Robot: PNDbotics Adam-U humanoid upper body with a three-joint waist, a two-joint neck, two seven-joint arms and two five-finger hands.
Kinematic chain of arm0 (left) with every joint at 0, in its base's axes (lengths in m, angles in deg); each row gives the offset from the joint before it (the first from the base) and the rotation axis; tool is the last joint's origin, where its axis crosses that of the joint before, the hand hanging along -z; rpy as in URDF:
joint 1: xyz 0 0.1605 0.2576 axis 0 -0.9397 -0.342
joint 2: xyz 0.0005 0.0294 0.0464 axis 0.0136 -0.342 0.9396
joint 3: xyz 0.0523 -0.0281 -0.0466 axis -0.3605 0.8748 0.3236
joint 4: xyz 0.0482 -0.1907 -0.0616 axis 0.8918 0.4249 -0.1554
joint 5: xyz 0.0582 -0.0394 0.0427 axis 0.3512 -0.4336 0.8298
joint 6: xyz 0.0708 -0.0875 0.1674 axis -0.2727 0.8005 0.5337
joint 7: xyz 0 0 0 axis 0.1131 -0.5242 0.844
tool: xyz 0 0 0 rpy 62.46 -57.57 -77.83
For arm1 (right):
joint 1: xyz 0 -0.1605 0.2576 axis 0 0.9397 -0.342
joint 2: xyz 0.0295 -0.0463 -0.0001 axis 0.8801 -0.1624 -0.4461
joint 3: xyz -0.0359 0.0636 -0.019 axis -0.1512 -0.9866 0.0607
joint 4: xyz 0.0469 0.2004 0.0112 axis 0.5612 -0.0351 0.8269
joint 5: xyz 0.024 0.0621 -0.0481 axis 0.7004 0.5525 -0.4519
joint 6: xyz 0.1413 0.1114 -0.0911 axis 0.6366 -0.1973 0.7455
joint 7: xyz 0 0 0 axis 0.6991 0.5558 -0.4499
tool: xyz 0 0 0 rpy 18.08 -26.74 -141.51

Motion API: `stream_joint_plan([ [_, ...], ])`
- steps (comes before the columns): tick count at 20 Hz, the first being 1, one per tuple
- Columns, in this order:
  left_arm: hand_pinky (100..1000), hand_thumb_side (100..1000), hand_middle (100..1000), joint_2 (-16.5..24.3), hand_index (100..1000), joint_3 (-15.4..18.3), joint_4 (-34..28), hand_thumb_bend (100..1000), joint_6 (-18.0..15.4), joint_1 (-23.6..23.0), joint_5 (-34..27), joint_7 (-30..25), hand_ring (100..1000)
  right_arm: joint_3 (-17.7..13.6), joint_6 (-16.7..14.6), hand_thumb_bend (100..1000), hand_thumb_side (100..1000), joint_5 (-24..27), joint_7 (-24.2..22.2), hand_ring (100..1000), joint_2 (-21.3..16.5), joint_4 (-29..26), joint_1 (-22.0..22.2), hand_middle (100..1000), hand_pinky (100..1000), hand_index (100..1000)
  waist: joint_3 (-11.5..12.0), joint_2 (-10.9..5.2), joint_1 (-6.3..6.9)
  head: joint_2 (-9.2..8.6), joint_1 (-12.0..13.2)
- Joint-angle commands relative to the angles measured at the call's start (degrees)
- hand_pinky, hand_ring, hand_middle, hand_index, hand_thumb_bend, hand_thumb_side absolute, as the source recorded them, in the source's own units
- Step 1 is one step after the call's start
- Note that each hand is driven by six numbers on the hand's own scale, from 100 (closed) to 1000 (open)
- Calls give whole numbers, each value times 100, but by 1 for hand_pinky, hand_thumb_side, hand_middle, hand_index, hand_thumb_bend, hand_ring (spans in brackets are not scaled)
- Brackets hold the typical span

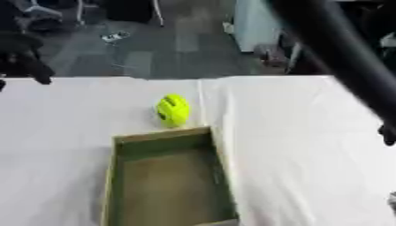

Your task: Pick up objects on the table and place them in the box.

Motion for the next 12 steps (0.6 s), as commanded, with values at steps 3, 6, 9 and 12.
stream_joint_plan([
  [3, 606, 638, 752, 115, 804, 23, -77, 100, 0, 95, 1, -2, 541, -44, -8, 100, 911, -20, 14, 380, -93, -77, -14, 470, 100, 565, 10, -17, 6, -57, 2],
  [6, 606, 639, 752, 116, 804, 22, -77, 100, -1, 96, 2, -4, 541, -45, -8, 100, 911, -22, 17, 380, -92, -77, -14, 470, 100, 565, 11, -17, 5, -57, 4],
  [9, 606, 639, 752, 116, 804, 25, -77, 100, 7, 106, 5, -5, 541, -49, -8, 100, 911, -26, 21, 380, -90, -77, -13, 471, 100, 566, 16, -13, 3, -53, 10],
  [12, 610, 641, 753, 139, 803, 92, -73, 100, 71, 169, 22, 36, 542, -97, -8, 100, 910, -32, 64, 379, -58, -77, 13, 471, 100, 568, 35, 5, -14, -19, -23],
])
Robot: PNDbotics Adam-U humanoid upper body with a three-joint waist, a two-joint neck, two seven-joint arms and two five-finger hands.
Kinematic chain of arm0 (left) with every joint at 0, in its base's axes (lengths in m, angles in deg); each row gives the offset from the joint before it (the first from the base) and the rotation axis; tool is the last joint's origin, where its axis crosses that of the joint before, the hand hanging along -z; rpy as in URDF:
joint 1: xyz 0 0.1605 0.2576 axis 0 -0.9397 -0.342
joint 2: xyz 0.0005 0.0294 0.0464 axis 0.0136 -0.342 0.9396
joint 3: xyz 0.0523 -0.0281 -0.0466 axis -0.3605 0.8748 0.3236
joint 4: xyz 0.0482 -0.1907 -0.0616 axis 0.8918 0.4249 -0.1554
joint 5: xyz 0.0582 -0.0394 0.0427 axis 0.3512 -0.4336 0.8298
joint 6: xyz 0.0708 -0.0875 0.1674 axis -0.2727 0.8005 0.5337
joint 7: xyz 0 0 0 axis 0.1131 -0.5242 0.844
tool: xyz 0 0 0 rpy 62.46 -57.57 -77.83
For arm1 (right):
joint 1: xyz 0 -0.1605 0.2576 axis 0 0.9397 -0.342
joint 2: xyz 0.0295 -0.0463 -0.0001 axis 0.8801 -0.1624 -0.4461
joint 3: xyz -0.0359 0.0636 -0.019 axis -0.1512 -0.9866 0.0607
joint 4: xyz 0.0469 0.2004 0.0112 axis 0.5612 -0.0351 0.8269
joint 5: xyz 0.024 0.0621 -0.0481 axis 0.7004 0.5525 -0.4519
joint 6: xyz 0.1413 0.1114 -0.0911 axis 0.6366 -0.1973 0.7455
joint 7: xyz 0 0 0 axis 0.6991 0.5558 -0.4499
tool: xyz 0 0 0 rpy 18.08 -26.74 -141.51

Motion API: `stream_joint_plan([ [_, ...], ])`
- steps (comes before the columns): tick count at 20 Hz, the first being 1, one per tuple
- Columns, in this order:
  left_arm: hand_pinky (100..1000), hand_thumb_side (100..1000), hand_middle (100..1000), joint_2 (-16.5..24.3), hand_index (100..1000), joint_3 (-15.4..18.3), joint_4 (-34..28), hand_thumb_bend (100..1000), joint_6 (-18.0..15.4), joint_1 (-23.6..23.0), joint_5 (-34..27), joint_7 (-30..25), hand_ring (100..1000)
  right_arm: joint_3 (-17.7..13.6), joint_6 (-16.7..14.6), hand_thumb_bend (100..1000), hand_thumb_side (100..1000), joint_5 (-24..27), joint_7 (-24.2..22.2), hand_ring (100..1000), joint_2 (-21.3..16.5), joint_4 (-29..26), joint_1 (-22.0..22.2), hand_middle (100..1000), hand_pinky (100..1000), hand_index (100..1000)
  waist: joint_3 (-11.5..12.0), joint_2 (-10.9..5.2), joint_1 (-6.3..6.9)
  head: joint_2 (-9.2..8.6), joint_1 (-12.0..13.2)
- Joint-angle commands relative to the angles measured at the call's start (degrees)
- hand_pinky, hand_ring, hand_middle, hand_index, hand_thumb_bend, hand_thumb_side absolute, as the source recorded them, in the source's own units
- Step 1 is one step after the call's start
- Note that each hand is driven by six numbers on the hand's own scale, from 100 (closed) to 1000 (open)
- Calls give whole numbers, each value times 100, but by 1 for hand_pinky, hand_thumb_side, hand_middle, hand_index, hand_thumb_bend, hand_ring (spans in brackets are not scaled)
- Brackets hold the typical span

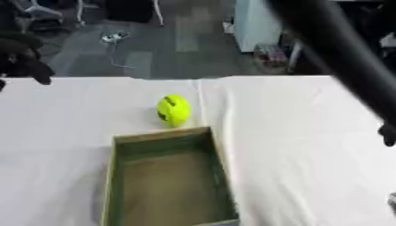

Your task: Pick up objects on the table and place them in the box.

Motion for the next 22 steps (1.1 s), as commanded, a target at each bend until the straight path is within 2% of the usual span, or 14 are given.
stream_joint_plan([
  [1, 610, 641, 753, 182, 803, 123, -51, 100, 71, 150, 43, 36, 542, -116, -2, 100, 910, -24, 67, 379, -45, -77, 31, 471, 100, 568, -6, -3, -13, -6, -43],
  [4, 655, 552, 780, 516, 821, 155, 182, 100, 6, 287, 164, -108, 577, -139, -2, 100, 913, -132, 102, 377, -17, -77, 154, 472, 100, 569, -28, 8, -5, 27, -17],
  [7, 678, 506, 793, 1077, 826, 78, 720, 100, -267, 650, 323, -403, 595, -123, -2, 100, 912, -270, 174, 377, 5, -77, 227, 472, 100, 571, -45, 13, 10, 79, 51],
  [8, 687, 449, 802, 1253, 827, 31, 912, 100, -381, 788, 392, -516, 608, -115, -2, 100, 914, -298, 206, 377, -2, -77, 221, 472, 100, 570, -53, 15, 22, 101, 75],
  [11, 694, 433, 809, 1706, 827, -215, 1626, 100, -841, 1326, 642, -926, 618, -104, -2, 100, 911, -328, 297, 378, -47, -77, 141, 472, 100, 570, -86, 43, 48, 141, 154],
  [12, 705, 393, 817, 1817, 825, -309, 1853, 140, -1026, 1501, 725, -1064, 640, -101, -2, 100, 909, -324, 321, 378, -63, -77, 101, 472, 100, 570, -100, 58, 58, 145, 182],
  [13, 703, 404, 814, 1908, 825, -410, 2086, 128, -1230, 1681, 825, -1206, 634, -95, -2, 100, 910, -309, 340, 378, -79, -77, 57, 472, 100, 570, -112, 76, 63, 141, 202],
  [14, 717, 366, 825, 1977, 825, -500, 2301, 181, -1439, 1847, 928, -1335, 663, -90, -2, 100, 909, -291, 350, 378, -91, -77, 16, 472, 100, 571, -127, 97, 70, 133, 227],
  [15, 718, 361, 827, 2040, 826, -601, 2531, 189, -1670, 2033, 1058, -1468, 667, -80, -2, 100, 909, -268, 351, 378, -101, -77, -34, 472, 100, 571, -143, 124, 75, 119, 252],
  [16, 728, 306, 830, 2078, 827, -680, 2744, 281, -1883, 2183, 1186, -1573, 686, -73, -2, 100, 909, -246, 346, 378, -104, -77, -71, 472, 100, 572, -156, 146, 79, 107, 276],
  [17, 724, 326, 829, 2108, 826, -749, 2955, 244, -2099, 2330, 1359, -1680, 679, -63, -2, 100, 909, -221, 336, 378, -103, -77, -109, 472, 100, 572, -169, 170, 82, 96, 302],
  [18, 744, 266, 836, 2135, 829, -811, 3148, 413, -2300, 2460, 1548, -1774, 711, -52, -2, 100, 909, -193, 322, 377, -100, -77, -142, 473, 100, 572, -183, 197, 87, 93, 338],
  [20, 754, 252, 840, 2176, 827, -931, 3550, 527, -2729, 2768, 2118, -1999, 737, -7, -2, 100, 911, -129, 272, 376, -90, -77, -226, 473, 100, 574, -216, 263, 91, 103, 431],
  [22, 759, 247, 840, 2151, 824, -1034, 3850, 630, -2972, 3034, 2640, -2092, 756, 30, -2, 100, 912, -72, 209, 375, -67, -77, -284, 474, 100, 576, -239, 316, 93, 111, 467],
])
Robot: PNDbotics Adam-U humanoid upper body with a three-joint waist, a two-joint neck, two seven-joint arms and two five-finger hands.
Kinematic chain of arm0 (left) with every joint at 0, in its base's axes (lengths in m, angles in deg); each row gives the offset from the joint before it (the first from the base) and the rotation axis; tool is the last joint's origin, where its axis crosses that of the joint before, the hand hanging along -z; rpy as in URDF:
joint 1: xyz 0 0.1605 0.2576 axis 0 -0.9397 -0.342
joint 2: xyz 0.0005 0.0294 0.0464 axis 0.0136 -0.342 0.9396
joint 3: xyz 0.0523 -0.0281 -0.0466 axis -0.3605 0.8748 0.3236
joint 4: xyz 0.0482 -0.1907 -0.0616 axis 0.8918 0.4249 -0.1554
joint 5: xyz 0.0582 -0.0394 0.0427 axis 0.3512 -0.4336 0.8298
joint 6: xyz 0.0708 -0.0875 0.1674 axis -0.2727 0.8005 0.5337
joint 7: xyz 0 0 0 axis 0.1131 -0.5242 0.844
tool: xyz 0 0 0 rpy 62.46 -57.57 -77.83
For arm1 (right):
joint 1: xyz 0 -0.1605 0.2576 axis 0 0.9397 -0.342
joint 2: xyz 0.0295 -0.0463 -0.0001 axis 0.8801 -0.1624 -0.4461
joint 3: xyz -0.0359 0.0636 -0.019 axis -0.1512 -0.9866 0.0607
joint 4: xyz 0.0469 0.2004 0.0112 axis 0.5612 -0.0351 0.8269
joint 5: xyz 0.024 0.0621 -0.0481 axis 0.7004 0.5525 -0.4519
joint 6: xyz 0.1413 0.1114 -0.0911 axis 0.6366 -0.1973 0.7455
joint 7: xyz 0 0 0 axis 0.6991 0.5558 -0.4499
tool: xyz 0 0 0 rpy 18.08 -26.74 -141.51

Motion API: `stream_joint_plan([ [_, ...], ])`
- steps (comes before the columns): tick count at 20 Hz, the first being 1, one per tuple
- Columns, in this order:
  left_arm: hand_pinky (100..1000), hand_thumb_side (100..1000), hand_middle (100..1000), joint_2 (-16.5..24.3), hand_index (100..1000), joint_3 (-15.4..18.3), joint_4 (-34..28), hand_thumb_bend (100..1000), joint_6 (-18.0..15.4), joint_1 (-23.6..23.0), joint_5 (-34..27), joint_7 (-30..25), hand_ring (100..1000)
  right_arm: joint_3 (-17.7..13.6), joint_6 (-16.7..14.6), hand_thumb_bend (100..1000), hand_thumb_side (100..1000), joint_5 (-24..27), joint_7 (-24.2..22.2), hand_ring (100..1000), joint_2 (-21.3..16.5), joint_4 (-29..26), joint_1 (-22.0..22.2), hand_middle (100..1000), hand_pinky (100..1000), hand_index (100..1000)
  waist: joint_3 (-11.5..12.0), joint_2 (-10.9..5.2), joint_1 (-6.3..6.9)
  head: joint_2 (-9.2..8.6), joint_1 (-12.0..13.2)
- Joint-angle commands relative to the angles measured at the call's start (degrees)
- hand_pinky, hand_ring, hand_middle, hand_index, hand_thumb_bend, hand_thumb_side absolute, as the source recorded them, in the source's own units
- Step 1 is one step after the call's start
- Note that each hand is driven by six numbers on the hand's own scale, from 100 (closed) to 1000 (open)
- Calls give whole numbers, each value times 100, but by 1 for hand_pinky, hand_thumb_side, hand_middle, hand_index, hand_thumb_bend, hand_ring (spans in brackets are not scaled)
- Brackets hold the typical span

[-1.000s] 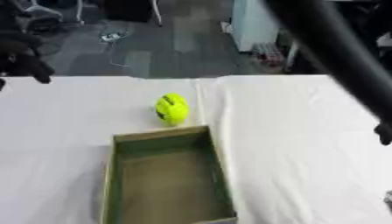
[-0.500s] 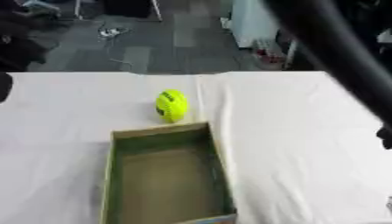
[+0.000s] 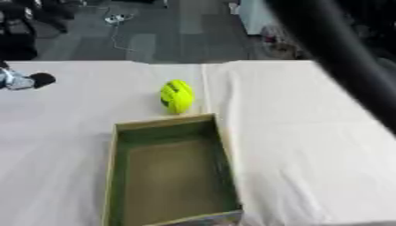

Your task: Pick up objects on the table and place them in the box.

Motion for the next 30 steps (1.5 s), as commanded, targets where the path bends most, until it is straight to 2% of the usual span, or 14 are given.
stream_joint_plan([
  [1, 759, 249, 841, 174, 826, -148, 343, 596, -1209, 414, 837, -1013, 751, 30, -3, 100, 911, 105, -93, 375, -91, -77, -111, 473, 100, 576, -24, 3, 14, -46, 110],
  [2, 760, 250, 840, 144, 819, -199, 378, 719, -1229, 501, 1074, -976, 775, 37, -3, 100, 904, 129, -123, 374, -77, -77, -127, 474, 100, 578, -29, 22, 13, -48, 118],
  [5, 761, 242, 843, 50, 818, -370, 373, 797, -1245, 849, 1866, -731, 789, 69, -3, 100, 913, 188, -203, 373, 10, -77, -214, 475, 100, 581, -57, 141, 12, -123, 176],
  [6, 761, 223, 844, 19, 817, -408, 384, 792, -1246, 924, 2073, -602, 792, 80, -3, 100, 901, 197, -228, 373, 32, -77, -240, 475, 100, 581, -62, 172, 13, -153, 187],
  [8, 758, 222, 846, -40, 811, -474, 426, 885, -1247, 1074, 2494, -298, 800, 111, -3, 100, 914, 199, -282, 373, 79, -77, -284, 475, 100, 581, -83, 229, 13, -227, 224],
  [10, 758, 215, 843, -88, 806, -548, 412, 931, -1247, 1235, 3039, 62, 806, 126, -3, 100, 914, 170, -325, 374, 111, -77, -332, 475, 100, 581, -145, 276, 19, -331, 251],
  [15, 761, 244, 847, -232, 806, -773, 718, 944, -1247, 1579, 4502, 1143, 815, 162, -3, 100, 913, 157, -342, 378, 133, -77, -600, 475, 100, 580, -331, 478, 85, -545, 422],
  [19, 766, 253, 863, -288, 819, -848, 1081, 946, -1247, 1760, 5523, 2016, 831, 116, -3, 100, 913, 60, -336, 380, 148, -77, -927, 476, 100, 580, -530, 707, 163, -901, 530],
  [25, 790, 264, 882, -222, 821, -755, 1599, 947, -1247, 1840, 7105, 3546, 865, 250, -1, 100, 917, -26, -432, 384, 171, -77, -1408, 480, 100, 582, -823, 1061, 335, -1334, 663],
  [30, 789, 262, 882, -240, 821, -625, 1990, 947, -1247, 1934, 8236, 4709, 866, 380, 74, 100, 920, -101, -662, 383, 223, -77, -1562, 484, 100, 585, -947, 1187, 421, -1488, 746],
])
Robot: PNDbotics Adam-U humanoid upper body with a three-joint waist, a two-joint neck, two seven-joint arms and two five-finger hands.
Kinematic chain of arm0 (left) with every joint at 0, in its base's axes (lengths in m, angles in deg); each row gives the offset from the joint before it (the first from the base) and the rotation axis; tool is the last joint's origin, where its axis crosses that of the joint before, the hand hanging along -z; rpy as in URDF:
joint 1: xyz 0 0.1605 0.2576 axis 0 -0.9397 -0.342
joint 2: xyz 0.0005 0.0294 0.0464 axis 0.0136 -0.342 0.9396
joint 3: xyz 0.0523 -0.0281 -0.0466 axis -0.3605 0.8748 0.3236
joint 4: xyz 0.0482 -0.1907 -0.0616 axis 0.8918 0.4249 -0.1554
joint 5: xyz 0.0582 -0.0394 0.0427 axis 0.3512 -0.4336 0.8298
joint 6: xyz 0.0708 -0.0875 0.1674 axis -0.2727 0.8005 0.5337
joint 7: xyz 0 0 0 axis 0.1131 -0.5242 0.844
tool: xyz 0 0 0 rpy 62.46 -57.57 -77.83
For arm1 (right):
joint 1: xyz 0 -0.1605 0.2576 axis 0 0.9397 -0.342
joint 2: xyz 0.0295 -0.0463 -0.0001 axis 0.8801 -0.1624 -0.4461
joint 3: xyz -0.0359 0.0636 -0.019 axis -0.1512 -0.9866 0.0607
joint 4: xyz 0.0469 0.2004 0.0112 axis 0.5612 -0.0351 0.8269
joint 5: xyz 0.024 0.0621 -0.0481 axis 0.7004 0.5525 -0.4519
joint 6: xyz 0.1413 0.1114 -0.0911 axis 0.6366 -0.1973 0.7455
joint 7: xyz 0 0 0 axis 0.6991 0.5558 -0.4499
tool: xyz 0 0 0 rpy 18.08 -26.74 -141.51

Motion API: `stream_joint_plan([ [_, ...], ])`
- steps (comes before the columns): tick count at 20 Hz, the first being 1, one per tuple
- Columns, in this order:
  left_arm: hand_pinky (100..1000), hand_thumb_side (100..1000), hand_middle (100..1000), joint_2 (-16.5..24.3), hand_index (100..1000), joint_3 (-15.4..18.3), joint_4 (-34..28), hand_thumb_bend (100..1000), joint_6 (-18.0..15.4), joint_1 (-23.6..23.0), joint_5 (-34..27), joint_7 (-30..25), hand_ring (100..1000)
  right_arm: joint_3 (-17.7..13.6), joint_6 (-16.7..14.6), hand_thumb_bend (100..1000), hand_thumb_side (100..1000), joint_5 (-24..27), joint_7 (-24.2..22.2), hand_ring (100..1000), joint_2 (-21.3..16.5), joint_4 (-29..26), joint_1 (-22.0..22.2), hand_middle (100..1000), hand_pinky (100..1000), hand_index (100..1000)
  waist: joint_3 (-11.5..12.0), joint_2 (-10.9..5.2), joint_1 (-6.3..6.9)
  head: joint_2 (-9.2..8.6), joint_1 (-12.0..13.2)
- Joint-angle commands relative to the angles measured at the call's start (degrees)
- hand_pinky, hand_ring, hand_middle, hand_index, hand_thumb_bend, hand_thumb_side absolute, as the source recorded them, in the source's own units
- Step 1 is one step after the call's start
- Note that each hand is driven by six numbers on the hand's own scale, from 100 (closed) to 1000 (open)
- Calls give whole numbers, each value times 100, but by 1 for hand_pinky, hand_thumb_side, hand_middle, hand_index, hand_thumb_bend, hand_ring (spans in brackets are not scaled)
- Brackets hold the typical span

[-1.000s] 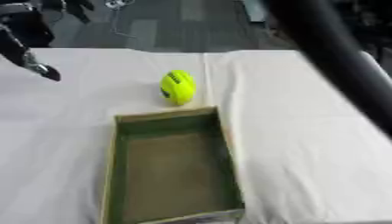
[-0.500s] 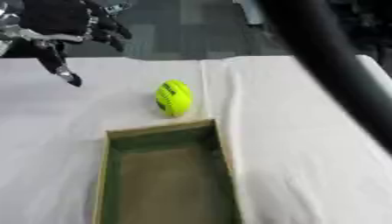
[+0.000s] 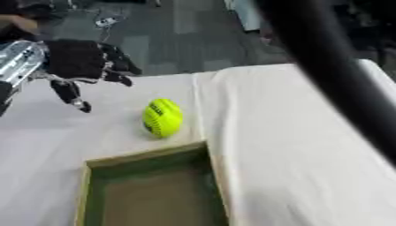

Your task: Pick up objects on the table and place them in the box.

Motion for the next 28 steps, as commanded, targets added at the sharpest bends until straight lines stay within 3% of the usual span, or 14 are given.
stream_joint_plan([
  [1, 789, 260, 882, 130, 821, 181, 196, 948, -38, 203, 689, 757, 869, 44, 54, 100, 922, -41, -138, 382, -32, -77, -105, 484, 100, 586, -36, -65, 17, -183, 102],
  [10, 782, 262, 883, 9, 854, 341, 801, 937, -38, 394, 1787, 2222, 858, 128, 147, 100, 921, 112, -366, 383, -132, -77, -378, 485, 100, 586, -241, 6, 240, -472, 264],
  [15, 777, 289, 886, -109, 869, 179, 1051, 852, -38, 432, 1834, 2843, 840, 211, 174, 100, 921, 292, -591, 383, -231, -77, -578, 484, 100, 584, -331, 30, 356, -415, 289],
  [22, 775, 317, 887, -213, 874, -83, 1071, 815, -38, 448, 1937, 3316, 834, 382, 38, 100, 930, 565, -1239, 388, -316, -77, -817, 485, 100, 574, -411, 33, 458, -411, 299],
  [28, 768, 342, 886, -271, 880, -342, 1010, 761, -38, 414, 1868, 3392, 818, 458, -39, 100, 929, 864, -1851, 388, -315, -77, -911, 484, 100, 571, -405, 73, 481, -407, 320],
])
